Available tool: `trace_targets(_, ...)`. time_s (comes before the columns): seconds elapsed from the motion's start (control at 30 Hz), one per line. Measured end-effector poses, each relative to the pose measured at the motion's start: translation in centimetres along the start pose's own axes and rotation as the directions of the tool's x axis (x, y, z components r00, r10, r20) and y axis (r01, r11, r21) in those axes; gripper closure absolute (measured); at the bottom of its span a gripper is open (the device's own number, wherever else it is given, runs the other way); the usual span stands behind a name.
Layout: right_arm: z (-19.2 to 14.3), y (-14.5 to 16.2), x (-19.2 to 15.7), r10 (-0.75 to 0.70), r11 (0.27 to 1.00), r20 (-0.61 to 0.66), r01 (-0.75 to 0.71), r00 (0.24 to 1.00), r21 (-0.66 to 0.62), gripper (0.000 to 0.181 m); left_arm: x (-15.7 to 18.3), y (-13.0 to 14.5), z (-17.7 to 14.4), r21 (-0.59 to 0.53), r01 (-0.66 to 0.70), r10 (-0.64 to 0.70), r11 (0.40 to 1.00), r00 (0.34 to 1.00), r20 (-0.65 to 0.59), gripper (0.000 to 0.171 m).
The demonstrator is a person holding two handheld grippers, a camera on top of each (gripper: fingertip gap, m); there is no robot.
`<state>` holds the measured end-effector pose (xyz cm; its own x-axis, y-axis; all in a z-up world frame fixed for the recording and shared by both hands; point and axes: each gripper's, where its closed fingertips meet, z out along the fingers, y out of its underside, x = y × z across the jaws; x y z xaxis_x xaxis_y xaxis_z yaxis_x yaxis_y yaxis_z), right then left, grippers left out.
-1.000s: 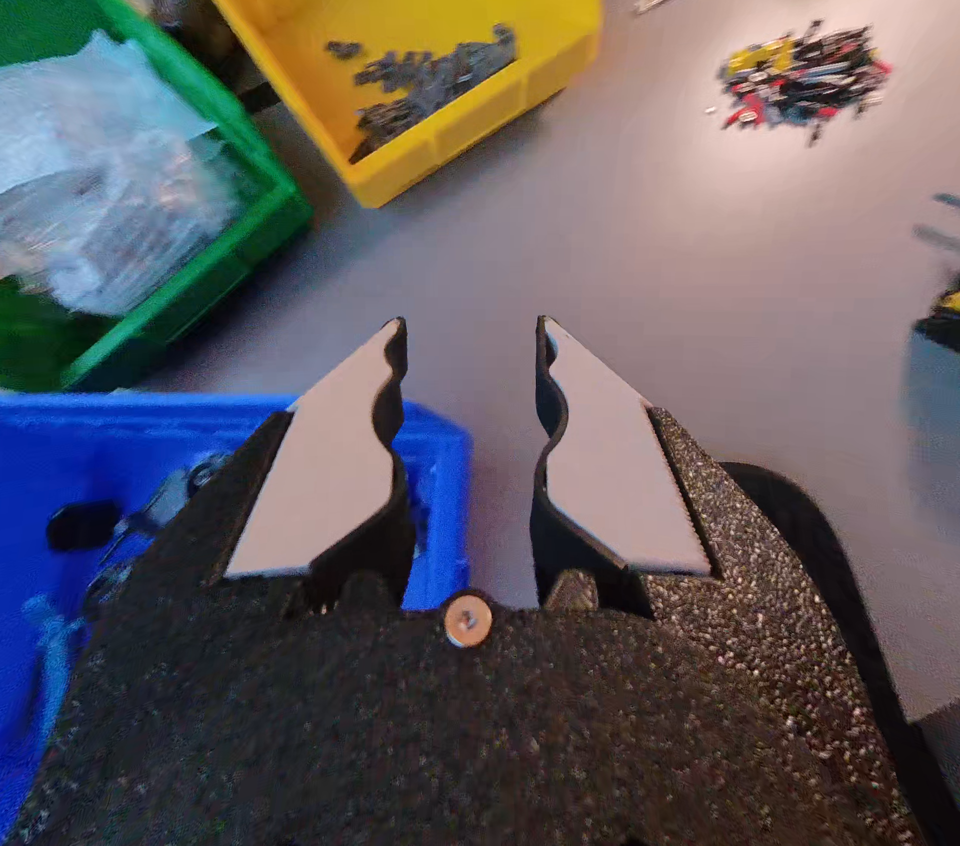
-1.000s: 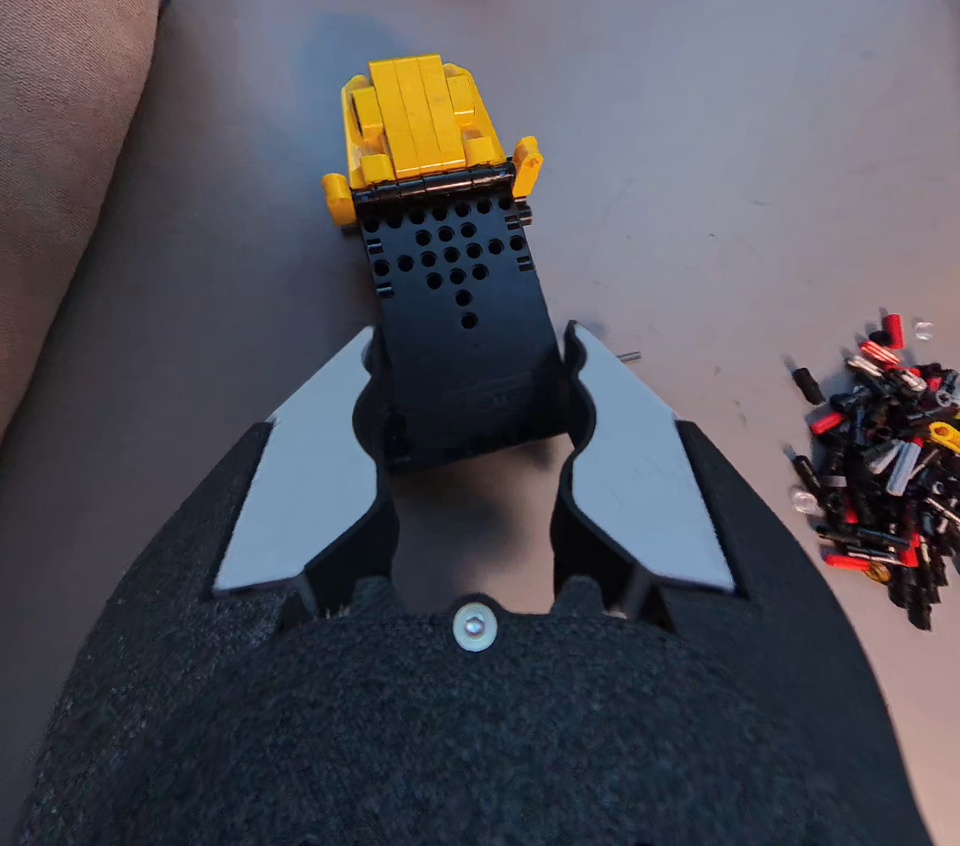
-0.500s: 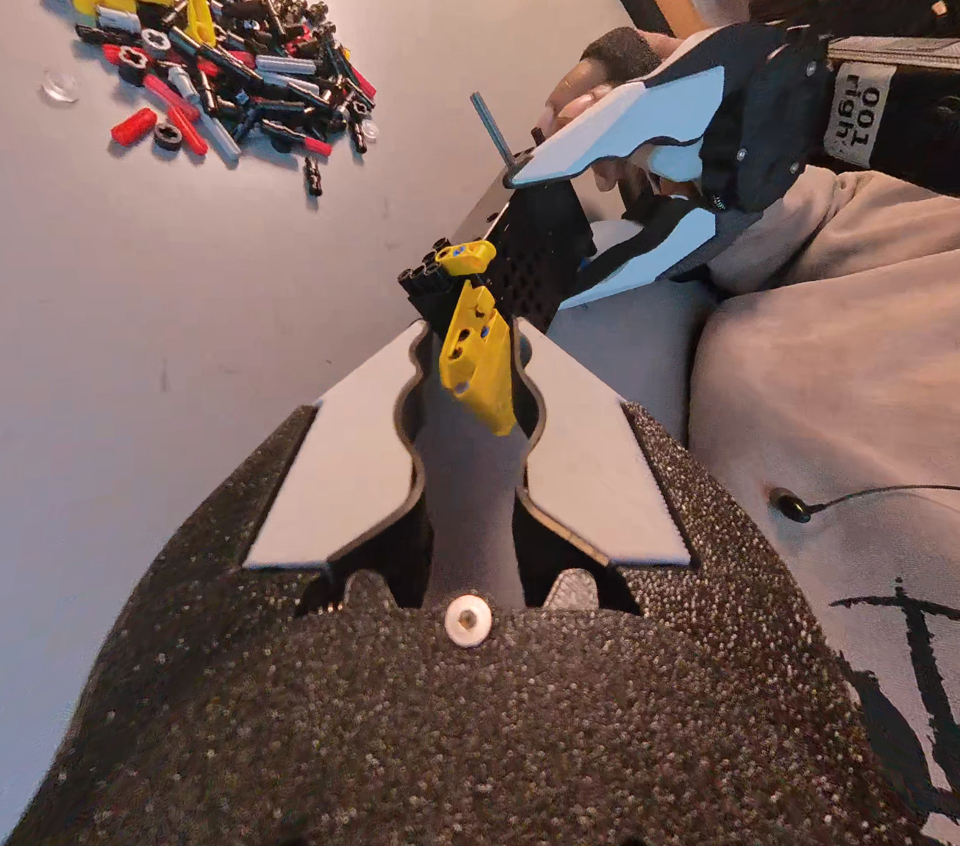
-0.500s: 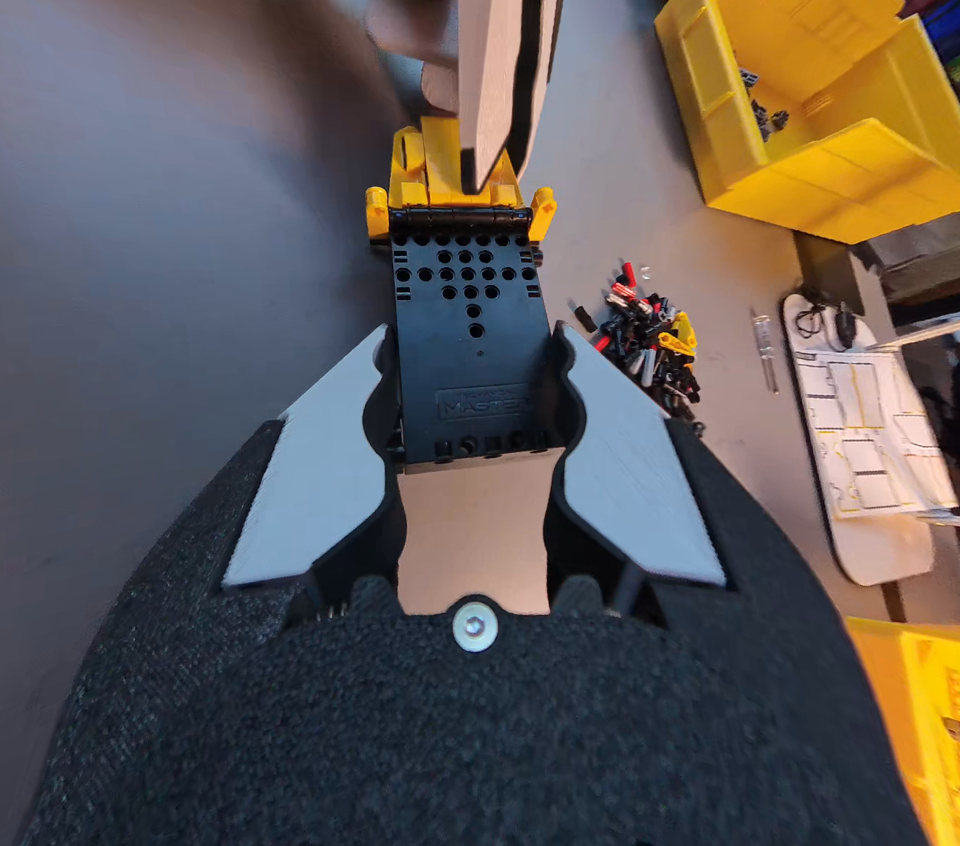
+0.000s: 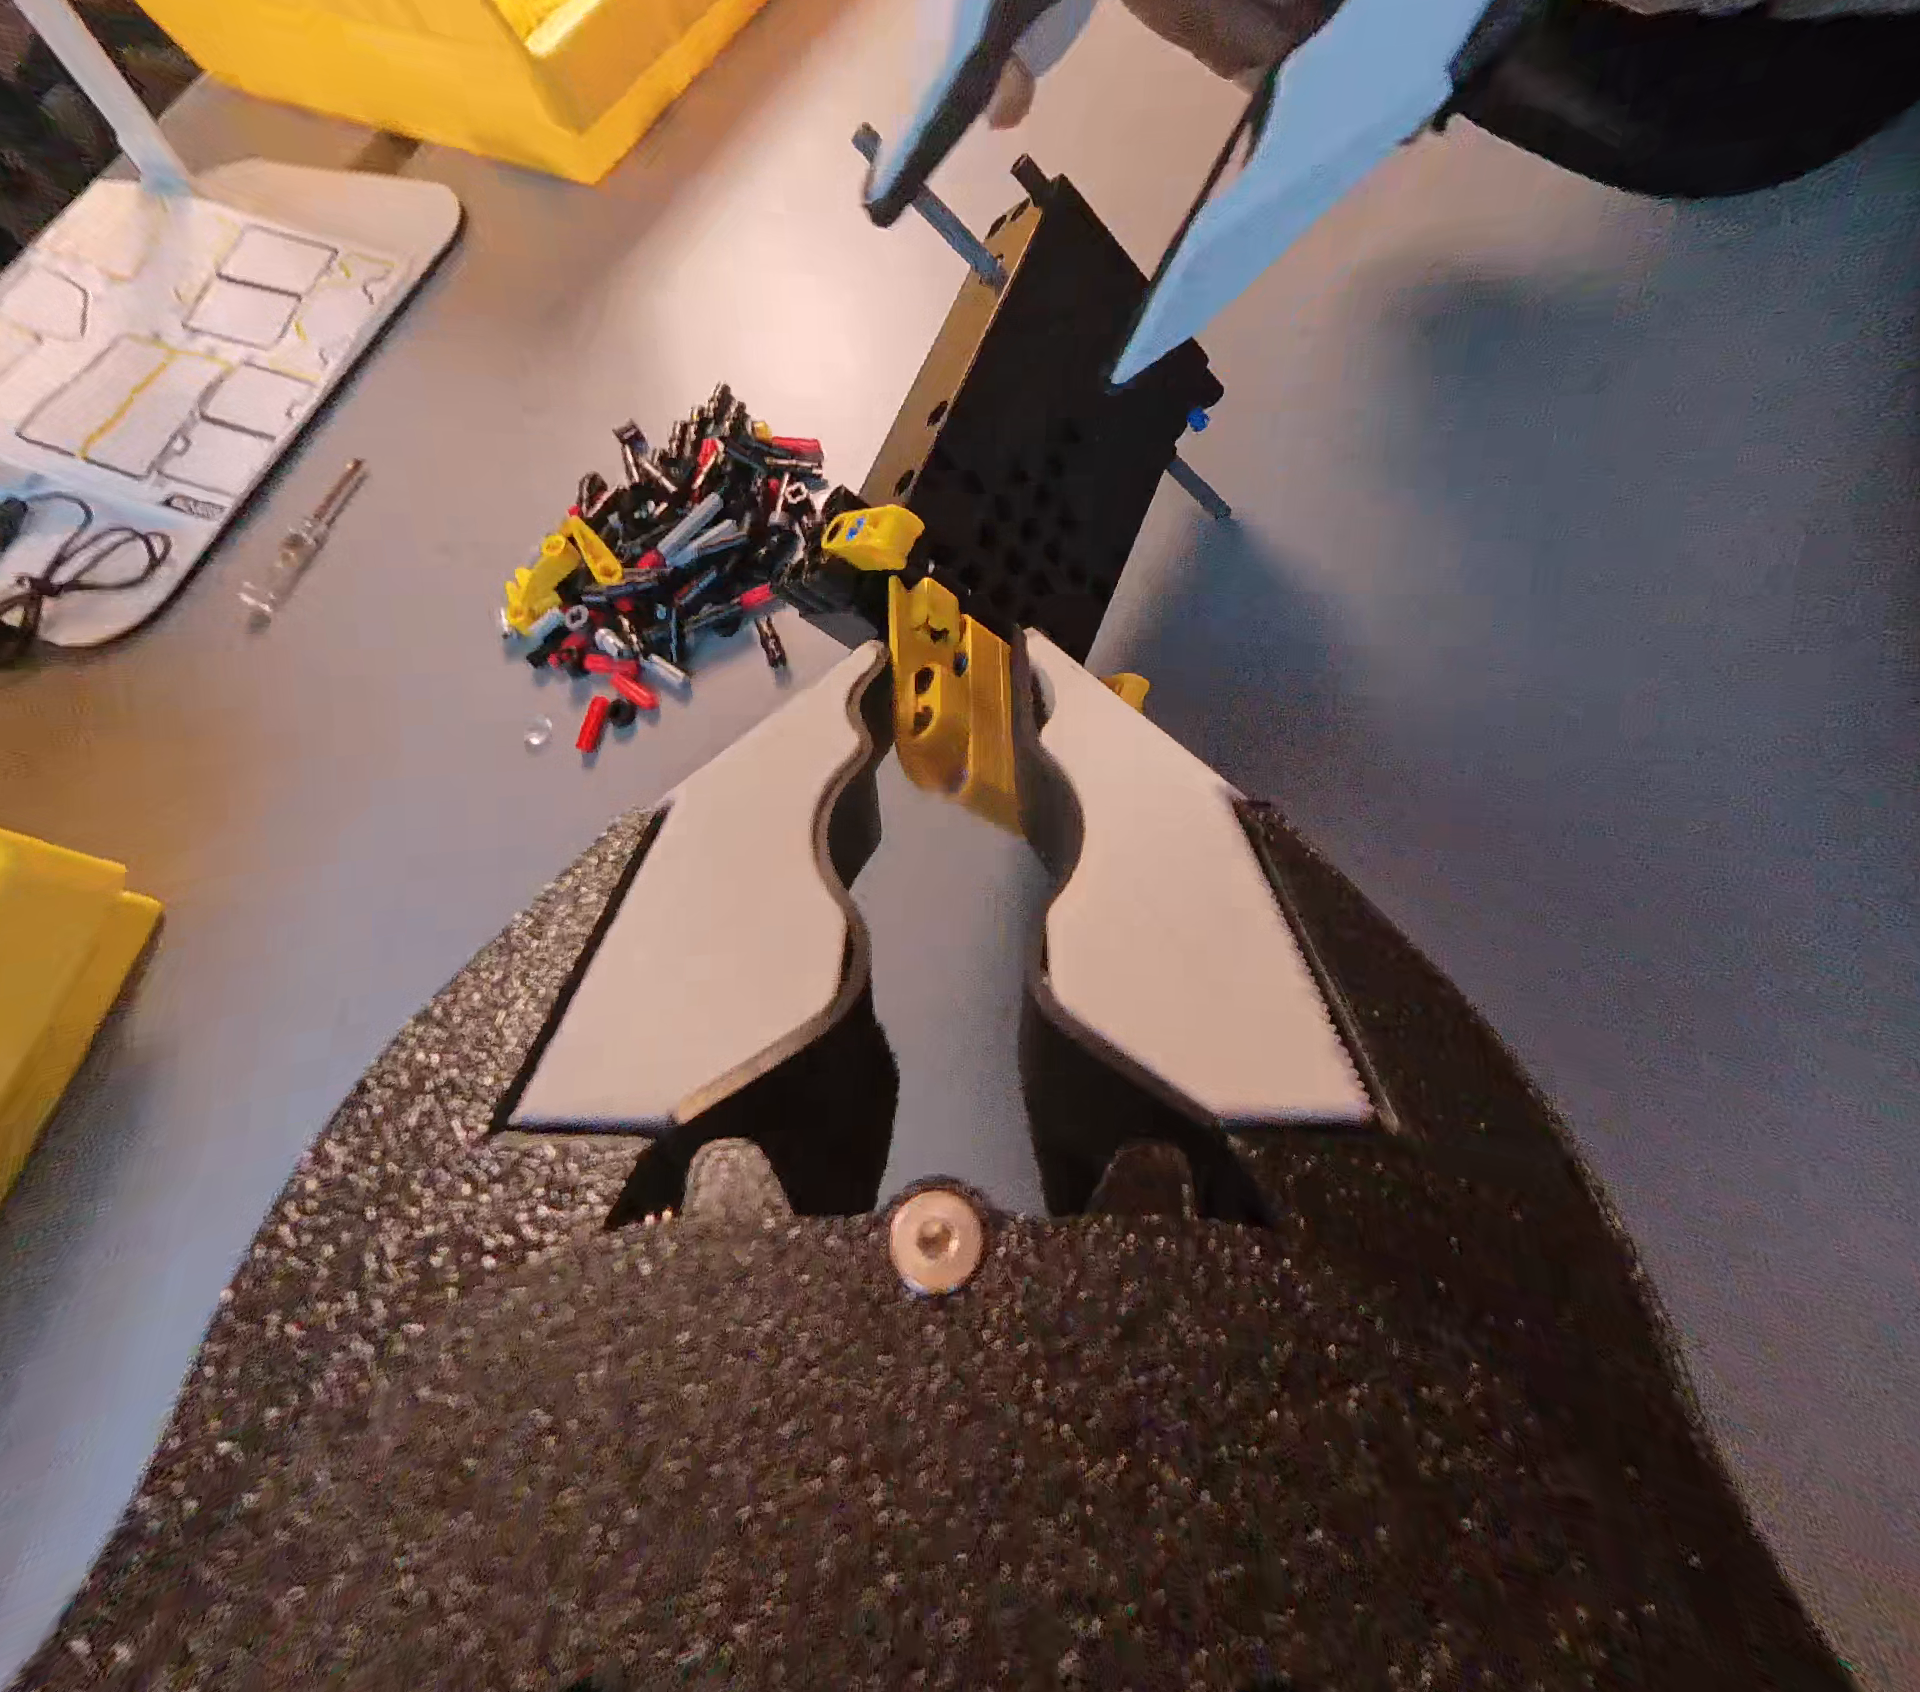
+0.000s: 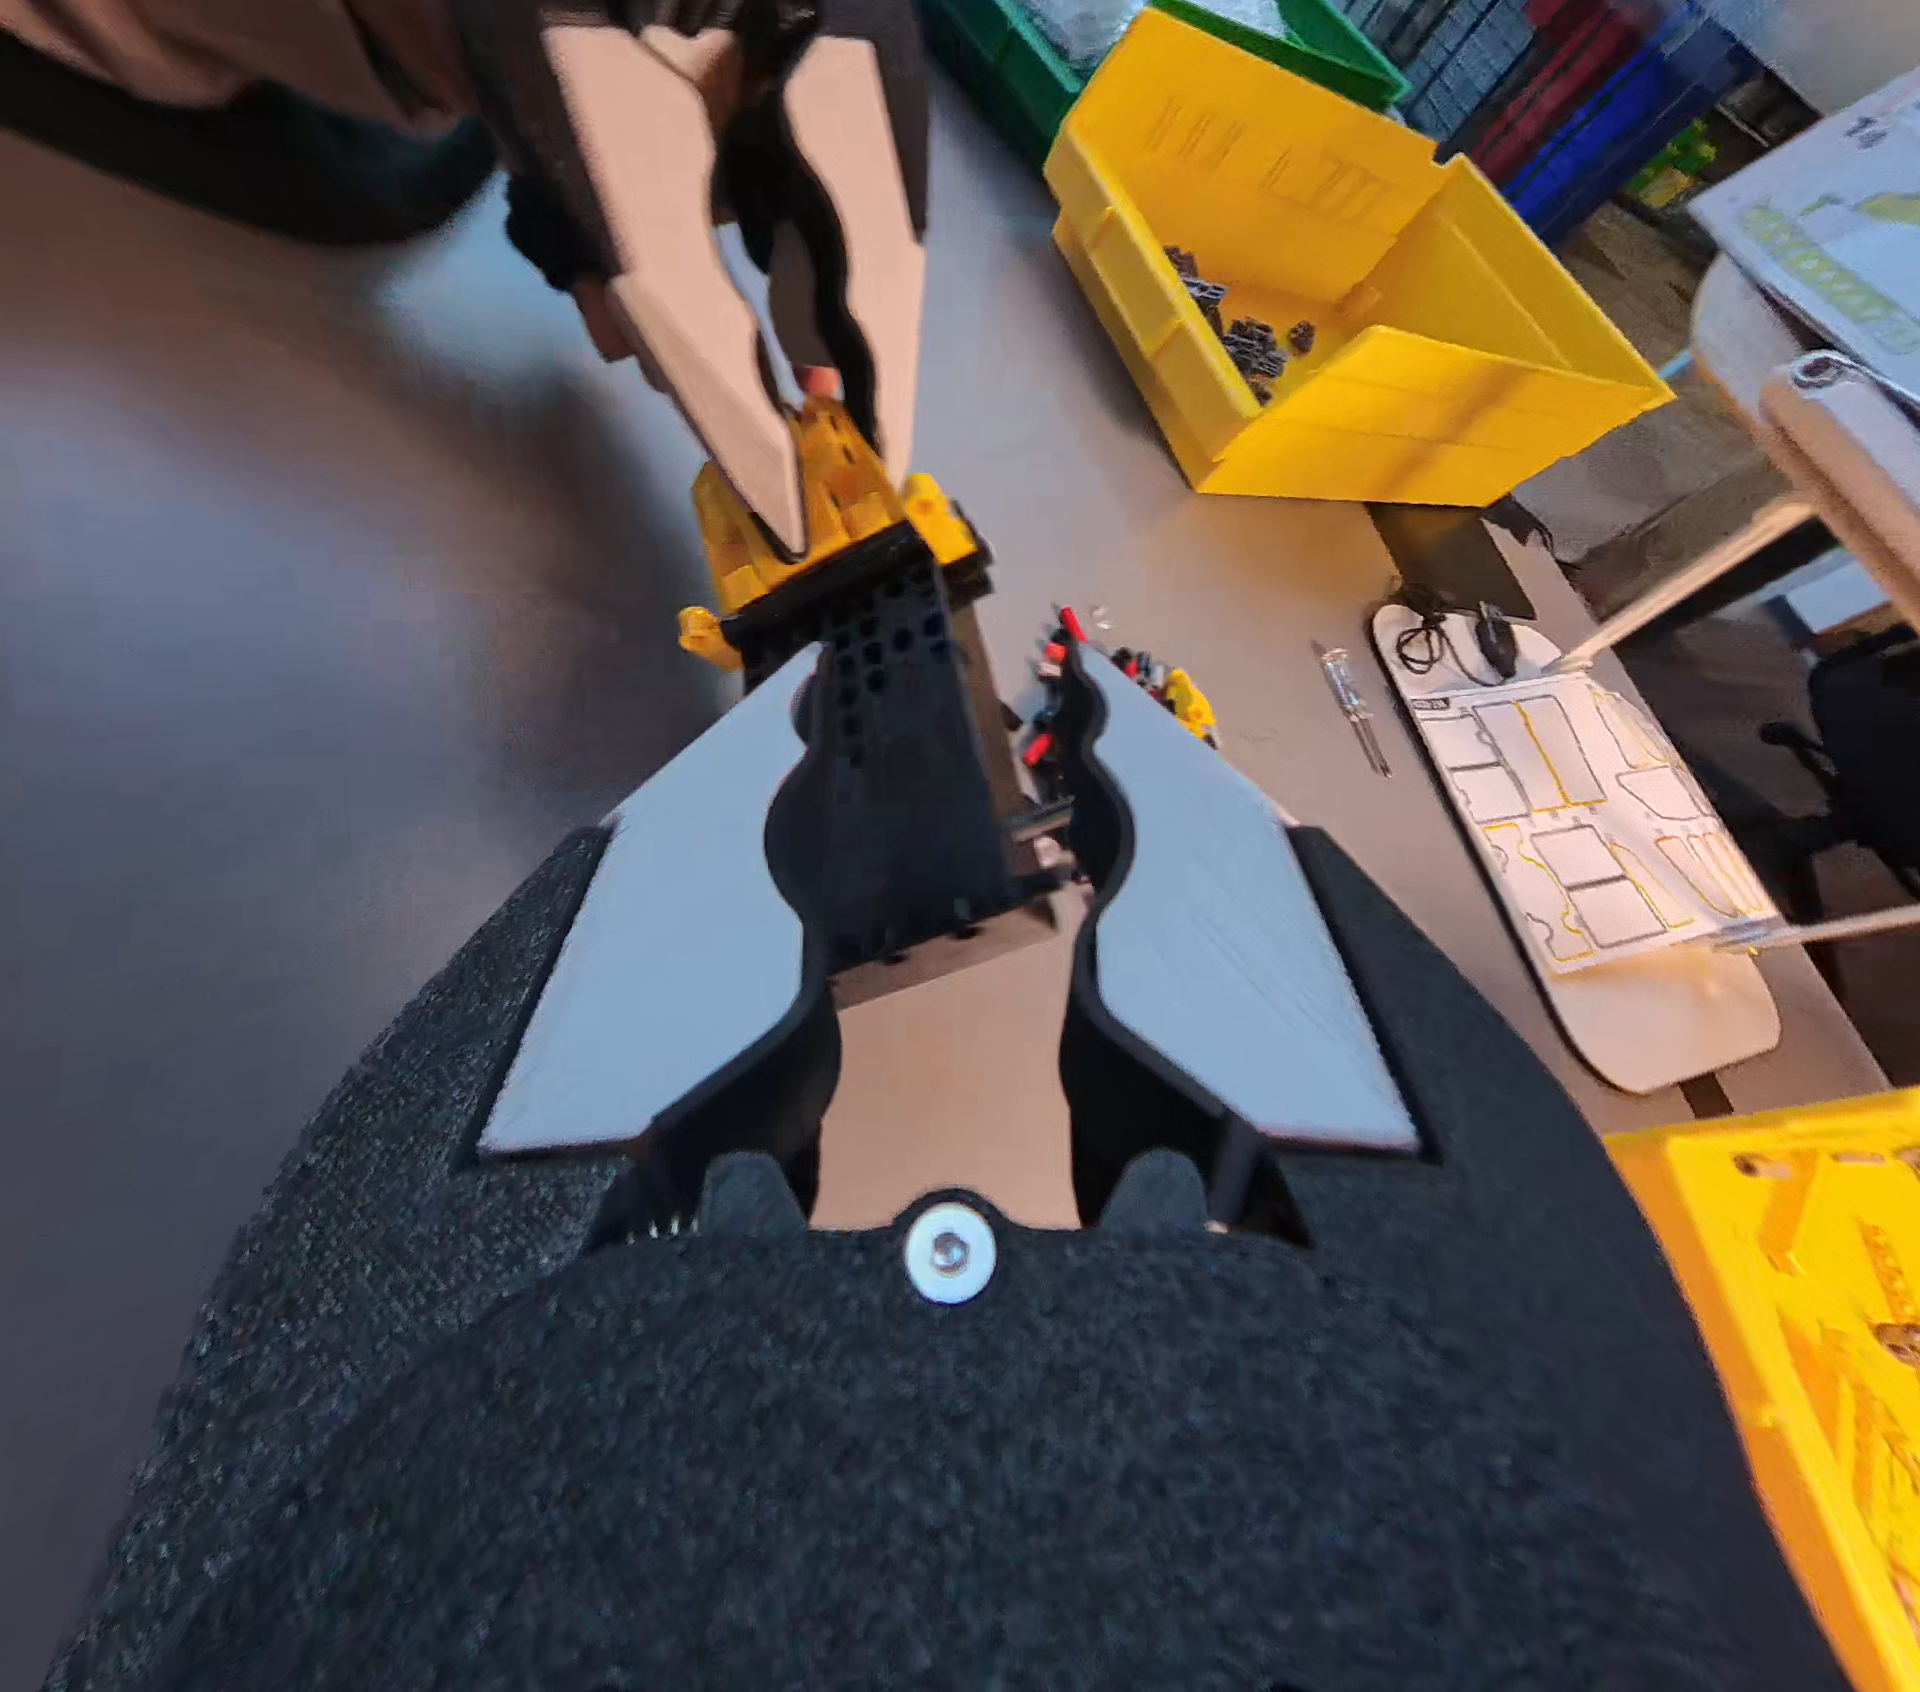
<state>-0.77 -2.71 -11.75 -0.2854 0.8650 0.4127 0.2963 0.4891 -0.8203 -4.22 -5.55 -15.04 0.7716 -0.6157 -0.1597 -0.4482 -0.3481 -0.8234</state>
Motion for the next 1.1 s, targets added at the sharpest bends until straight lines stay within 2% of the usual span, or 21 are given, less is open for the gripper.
trace_targets(0.1,0.0,1.3,1.1,0.064,0.994,0.011,-0.063,0.998,-0.090,0.109,0.6,-1.2,-0.1,0.045,-0.152,0.150,0.987,0.988,0.044,0.152)
trace_targets(0.13,0.2,1.9,0.6,0.108,0.987,0.051,-0.101,0.993,-0.122,0.105,0.7,-1.3,-0.1,0.047,-0.187,0.184,0.981,0.981,0.063,0.153)
trace_targets(0.17,0.4,2.5,-0.2,0.151,0.980,0.097,-0.136,0.984,-0.146,0.107,0.8,-1.4,0.0,0.053,-0.221,0.217,0.974,0.973,0.079,0.152)
trace_targets(0.23,0.8,3.5,-1.6,0.186,0.970,0.152,-0.157,0.971,-0.185,0.125,1.0,-1.7,-0.1,0.067,-0.289,0.280,0.955,0.953,0.118,0.153)
trace_targets(0.33,1.3,3.4,-1.6,0.192,0.974,0.106,-0.176,0.976,-0.144,0.153,0.4,-1.6,-0.3,0.047,-0.357,0.341,0.933,0.918,0.202,0.160)
trace_targets(0.37,1.5,3.4,-1.0,0.186,0.976,0.059,-0.177,0.981,-0.129,0.155,0.0,-1.7,-0.4,0.055,-0.343,0.322,0.938,0.918,0.230,0.161)
trace_targets(0.47,1.8,2.6,-0.4,0.246,0.969,0.004,-0.246,0.969,-0.040,0.154,-0.8,-0.9,0.0,0.061,-0.222,0.202,0.973,0.952,0.229,0.159)
trace_targets(0.6,1.9,1.6,0.8,0.347,0.937,-0.052,-0.344,0.936,0.058,0.155,-1.5,-1.5,-0.1,0.098,-0.137,0.107,0.986,0.960,0.260,0.171)
trace_targets(0.7,1.6,0.8,2.1,0.466,0.878,-0.045,-0.455,0.884,0.146,0.155,-1.7,-2.2,-0.1,0.108,-0.085,0.054,0.990,0.964,0.259,0.171)
trace_targets(0.8,1.5,1.1,2.6,0.537,0.832,0.007,-0.530,0.844,0.164,0.155,-2.5,-2.2,-0.5,0.136,-0.002,-0.032,0.991,0.969,0.246,0.168)
trace_targets(0.9,1.3,0.7,2.5,0.619,0.755,0.104,-0.627,0.778,0.195,0.155,-2.0,-0.9,0.2,0.162,0.261,-0.274,0.952,0.960,0.060,0.132)
trace_targets(0.93,1.1,0.5,2.7,0.628,0.742,0.115,-0.637,0.769,0.207,0.155,-1.1,-0.4,0.6,0.134,0.367,-0.364,0.920,0.930,-0.050,0.130)
trace_targets(1.0,1.0,-0.1,2.9,0.639,0.720,0.149,-0.655,0.755,0.228,0.155,0.7,-0.7,0.9,0.106,0.510,-0.475,0.853,0.845,-0.244,0.149)
trace_targets(1.1,1.0,-0.5,3.2,0.646,0.710,0.151,-0.661,0.749,0.242,0.155,0.1,-1.6,0.4,0.161,0.534,-0.491,0.830,0.837,-0.241,0.164)
